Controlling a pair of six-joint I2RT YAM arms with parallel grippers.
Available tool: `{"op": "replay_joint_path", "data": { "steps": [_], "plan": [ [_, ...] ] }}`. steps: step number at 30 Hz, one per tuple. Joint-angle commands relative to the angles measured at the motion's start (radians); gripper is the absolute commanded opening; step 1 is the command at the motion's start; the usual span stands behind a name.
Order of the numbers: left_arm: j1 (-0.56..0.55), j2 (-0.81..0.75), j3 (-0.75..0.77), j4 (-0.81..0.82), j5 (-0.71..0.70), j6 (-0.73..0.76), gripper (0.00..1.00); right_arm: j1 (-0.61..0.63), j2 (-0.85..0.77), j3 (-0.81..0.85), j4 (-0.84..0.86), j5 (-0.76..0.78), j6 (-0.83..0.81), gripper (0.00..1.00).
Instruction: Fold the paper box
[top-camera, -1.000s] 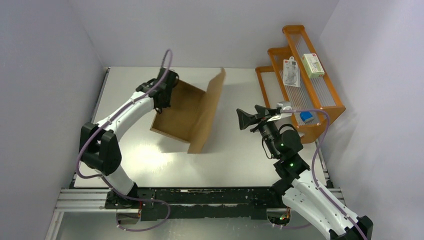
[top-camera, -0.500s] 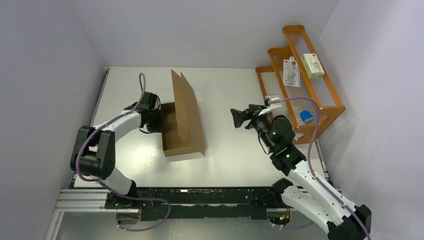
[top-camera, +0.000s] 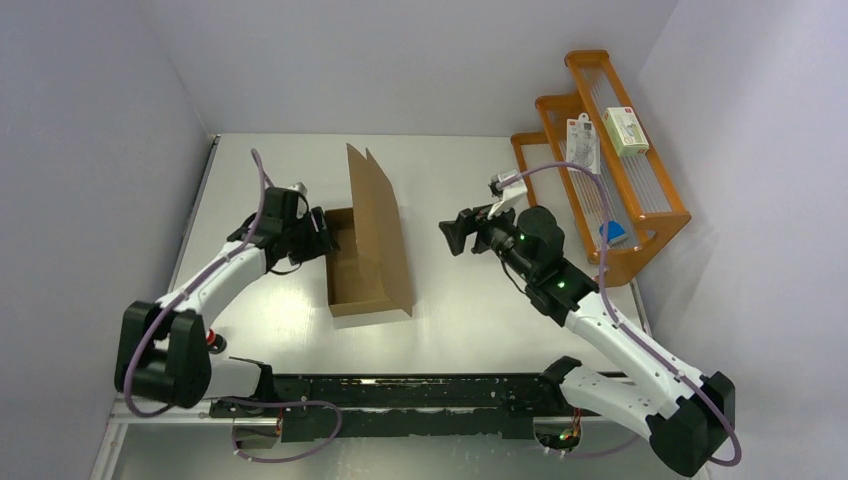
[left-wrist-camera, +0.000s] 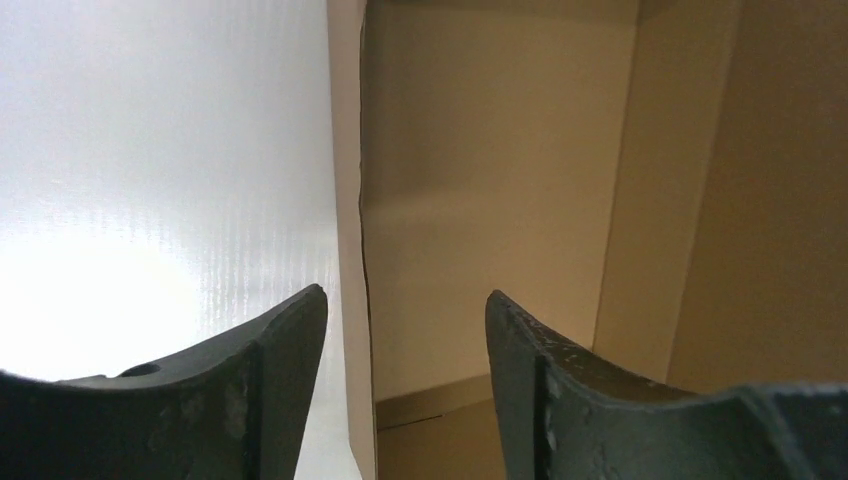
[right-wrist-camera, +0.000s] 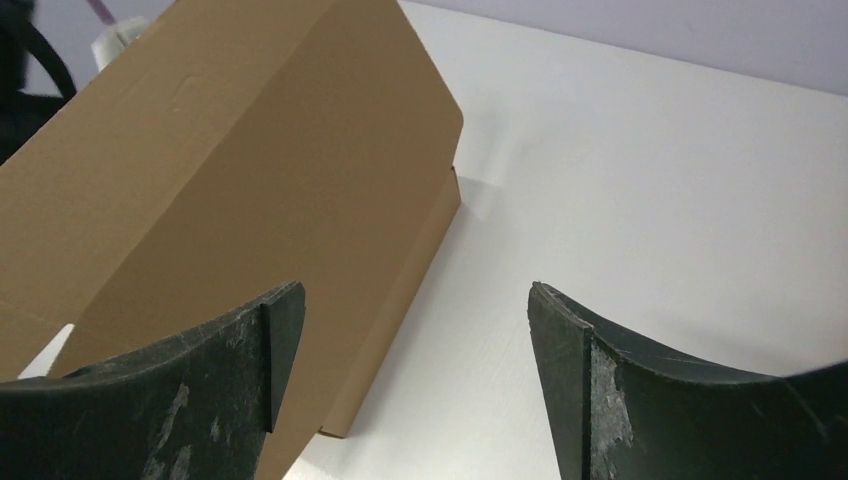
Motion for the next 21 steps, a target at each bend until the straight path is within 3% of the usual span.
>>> {"op": "replay_joint_path", "data": {
  "steps": [1, 7, 13, 21],
  "plan": [
    [0.017, -0.142, 0.064, -0.052, -0.101, 0.049, 0.69, 0.066, 0.044, 0.098, -0.126, 0.077, -0.052, 0.86],
    [0.039, -0.265, 0.163, -0.176, -0.225, 0.195, 0.84, 0.211, 0.14, 0.289, -0.251, 0.194, -0.053, 0.87],
    [0.044, -0.349, 0.167, -0.176, -0.375, 0.301, 0.89, 0.375, 0.314, 0.535, -0.377, 0.328, -0.028, 0.87],
    [0.053, -0.421, 0.113, -0.164, -0.398, 0.31, 0.93, 0.554, 0.631, 0.899, -0.546, 0.575, -0.044, 0.88]
  ]
}}
